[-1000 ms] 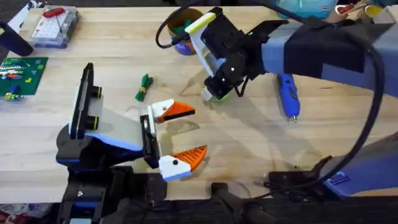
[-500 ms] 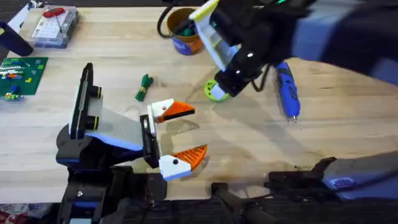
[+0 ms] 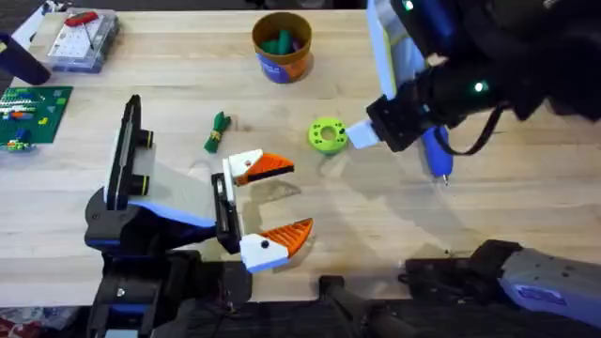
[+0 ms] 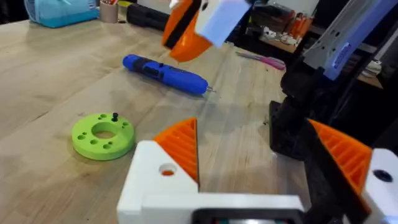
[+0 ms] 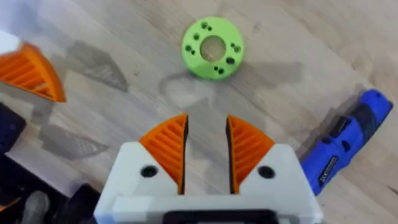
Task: Pick up the gripper from the table and insert it into the empty holder that is missing its gripper. Then pick up a screw, insert it into the mounting hole, and use the screwdriver to tighten it. Finally, clean up the table by picking up the vegetable and placing it into the bucket.
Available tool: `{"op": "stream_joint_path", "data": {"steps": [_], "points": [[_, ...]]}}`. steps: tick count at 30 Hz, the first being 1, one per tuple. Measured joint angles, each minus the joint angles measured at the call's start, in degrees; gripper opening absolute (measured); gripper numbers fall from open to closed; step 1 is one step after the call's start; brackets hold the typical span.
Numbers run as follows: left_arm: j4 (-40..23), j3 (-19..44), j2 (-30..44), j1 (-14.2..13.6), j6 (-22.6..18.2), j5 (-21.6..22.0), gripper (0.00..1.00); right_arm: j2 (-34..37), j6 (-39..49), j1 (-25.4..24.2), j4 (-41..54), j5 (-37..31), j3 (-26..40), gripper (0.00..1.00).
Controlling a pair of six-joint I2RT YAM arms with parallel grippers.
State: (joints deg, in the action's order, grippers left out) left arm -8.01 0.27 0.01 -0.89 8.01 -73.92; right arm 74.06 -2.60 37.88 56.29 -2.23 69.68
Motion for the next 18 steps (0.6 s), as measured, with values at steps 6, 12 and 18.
{"op": "stream_joint_path", "data": {"steps": [6,12,18], "points": [[0.0,0.0,0.0,0.0,0.0,0.0,0.991,-0.3,-2.27,-4.55,-9.73,-0.31,-10.67,0.36],[-0.01,0.0,0.0,0.0,0.0,-0.01,0.991,2.82,-2.98,-6.62,-16.43,-0.31,-12.8,0.36],[-0.02,0.0,0.0,0.0,0.0,-0.01,0.991,6.72,-0.43,-5.66,-23.08,-0.29,-12.82,0.36]]}}
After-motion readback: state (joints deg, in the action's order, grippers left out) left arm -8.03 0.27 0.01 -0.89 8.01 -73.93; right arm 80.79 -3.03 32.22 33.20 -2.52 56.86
